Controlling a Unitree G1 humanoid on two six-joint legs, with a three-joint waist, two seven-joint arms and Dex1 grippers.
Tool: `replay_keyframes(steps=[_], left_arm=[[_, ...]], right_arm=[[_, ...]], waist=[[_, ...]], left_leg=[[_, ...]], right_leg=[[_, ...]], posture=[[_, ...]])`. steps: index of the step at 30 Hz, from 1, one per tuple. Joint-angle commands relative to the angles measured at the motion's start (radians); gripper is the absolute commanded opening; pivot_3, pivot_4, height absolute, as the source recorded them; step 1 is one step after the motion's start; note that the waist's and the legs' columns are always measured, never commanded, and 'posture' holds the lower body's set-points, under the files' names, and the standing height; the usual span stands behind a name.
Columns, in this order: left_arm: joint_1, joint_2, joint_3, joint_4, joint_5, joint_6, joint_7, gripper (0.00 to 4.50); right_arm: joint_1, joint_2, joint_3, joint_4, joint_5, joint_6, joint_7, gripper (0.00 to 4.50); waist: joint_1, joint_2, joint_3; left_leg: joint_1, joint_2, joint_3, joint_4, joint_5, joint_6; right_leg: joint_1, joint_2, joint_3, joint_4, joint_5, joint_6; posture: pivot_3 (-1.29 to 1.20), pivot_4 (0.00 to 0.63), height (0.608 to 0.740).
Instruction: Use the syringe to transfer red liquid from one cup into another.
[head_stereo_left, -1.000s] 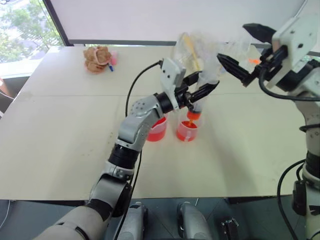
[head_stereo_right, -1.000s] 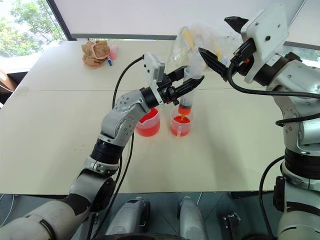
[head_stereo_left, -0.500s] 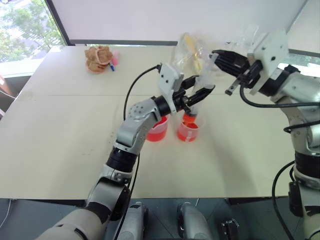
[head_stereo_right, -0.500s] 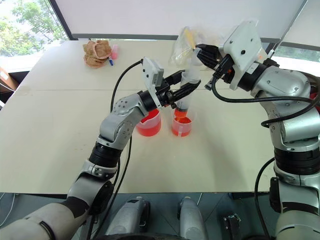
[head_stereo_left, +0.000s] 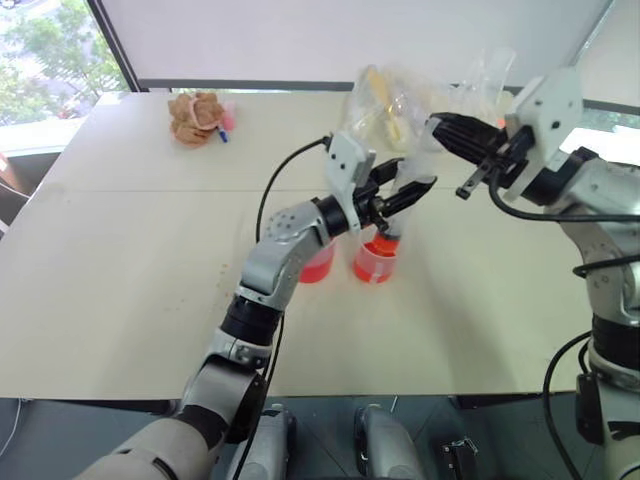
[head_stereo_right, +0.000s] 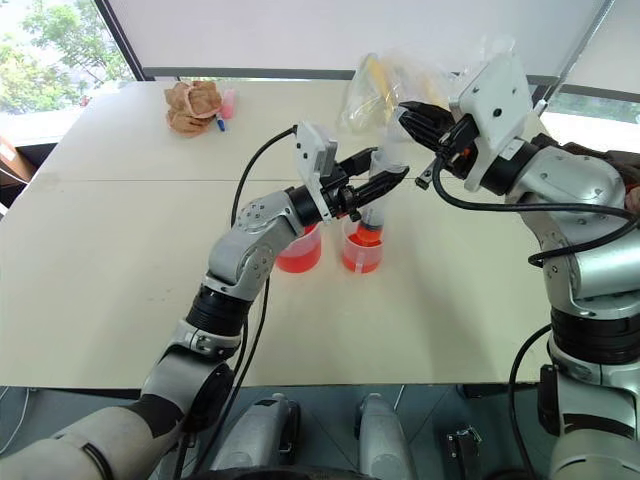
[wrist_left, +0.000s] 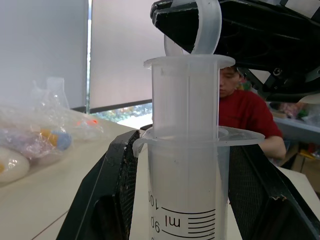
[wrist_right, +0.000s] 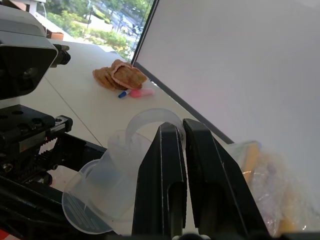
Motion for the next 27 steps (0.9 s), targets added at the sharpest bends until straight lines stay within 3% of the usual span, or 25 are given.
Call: replay_keyframes(steps=[1,27], left_arm=[[-0.069,-0.027,0.038,-0.048,-0.012,-0.061,0.031,2.05],[-0.119,-0.036,0.072,-0.05,-0.027,-0.066,0.045,2.05]], right_arm=[[0.03,0.013,0.033,-0.048,0.027,0.022,0.021,0.03],[0.093,0.031,0.031,-0.058,0.015,0.044,0.013,0.03]], waist=[[0.0,0.0,0.0],[0.0,0.0,0.0]], left_leg=[[0.0,0.0,0.0,0.0,0.0,0.0],[0.0,0.0,0.0,0.0,0.0,0.0]], right_leg=[[0.0,0.0,0.0,0.0,0.0,0.0],[0.0,0.0,0.0,0.0,0.0,0.0]], posture=[[0.0,0.15,0.74],[0.0,0.15,0.74]])
